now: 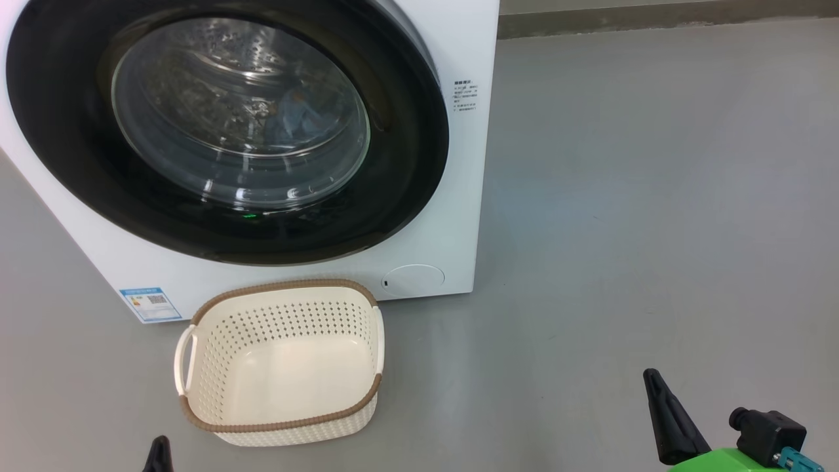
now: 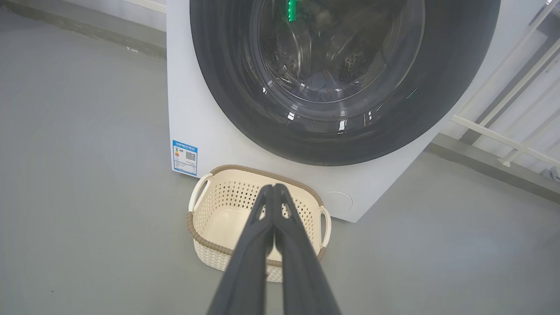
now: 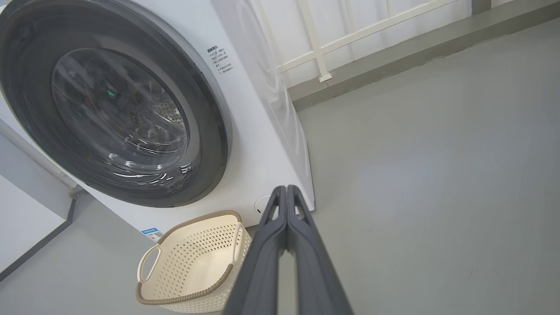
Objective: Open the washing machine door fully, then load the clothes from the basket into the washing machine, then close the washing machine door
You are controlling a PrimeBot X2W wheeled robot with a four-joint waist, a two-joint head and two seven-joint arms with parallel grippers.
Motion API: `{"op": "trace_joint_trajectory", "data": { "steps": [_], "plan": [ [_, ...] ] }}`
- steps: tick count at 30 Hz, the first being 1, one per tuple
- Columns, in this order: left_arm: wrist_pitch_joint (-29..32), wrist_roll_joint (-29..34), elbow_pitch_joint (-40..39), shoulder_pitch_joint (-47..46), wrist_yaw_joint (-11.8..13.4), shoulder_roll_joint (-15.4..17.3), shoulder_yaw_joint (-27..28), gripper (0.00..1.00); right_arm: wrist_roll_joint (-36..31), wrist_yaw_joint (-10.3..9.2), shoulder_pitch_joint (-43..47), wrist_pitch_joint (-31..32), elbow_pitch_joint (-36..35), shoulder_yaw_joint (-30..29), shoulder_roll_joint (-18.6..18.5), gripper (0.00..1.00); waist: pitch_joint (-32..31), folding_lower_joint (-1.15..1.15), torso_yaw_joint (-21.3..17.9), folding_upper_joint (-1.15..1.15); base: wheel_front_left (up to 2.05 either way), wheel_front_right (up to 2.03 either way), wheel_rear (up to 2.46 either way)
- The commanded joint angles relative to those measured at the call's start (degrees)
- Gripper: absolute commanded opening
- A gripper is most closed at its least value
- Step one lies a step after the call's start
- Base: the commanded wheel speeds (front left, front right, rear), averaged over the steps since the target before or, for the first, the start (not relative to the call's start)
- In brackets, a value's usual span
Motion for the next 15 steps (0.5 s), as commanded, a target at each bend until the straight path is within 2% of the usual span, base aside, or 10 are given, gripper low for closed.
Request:
{"op": "trace_joint_trajectory", "data": {
  "steps": [1, 15],
  "plan": [
    [0.4, -1.5, -1.0, -2.4, 0.0, 0.9, 0.5, 0.0, 1.6, -0.06, -2.1, 0.3, -1.3, -0.3, -0.3, 0.0, 0.0, 0.0, 0.0, 0.0, 0.0, 0.0, 0.0],
    [2.7, -10.5, 0.0, -4.1, 0.0, 1.1, 0.4, 0.0, 10.4, -0.09, -2.8, 2.6, -1.2, -0.9, -0.4, 0.0, 0.0, -0.01, 0.1, 0.0, 0.0, 0.0, 0.0]
  ]
}}
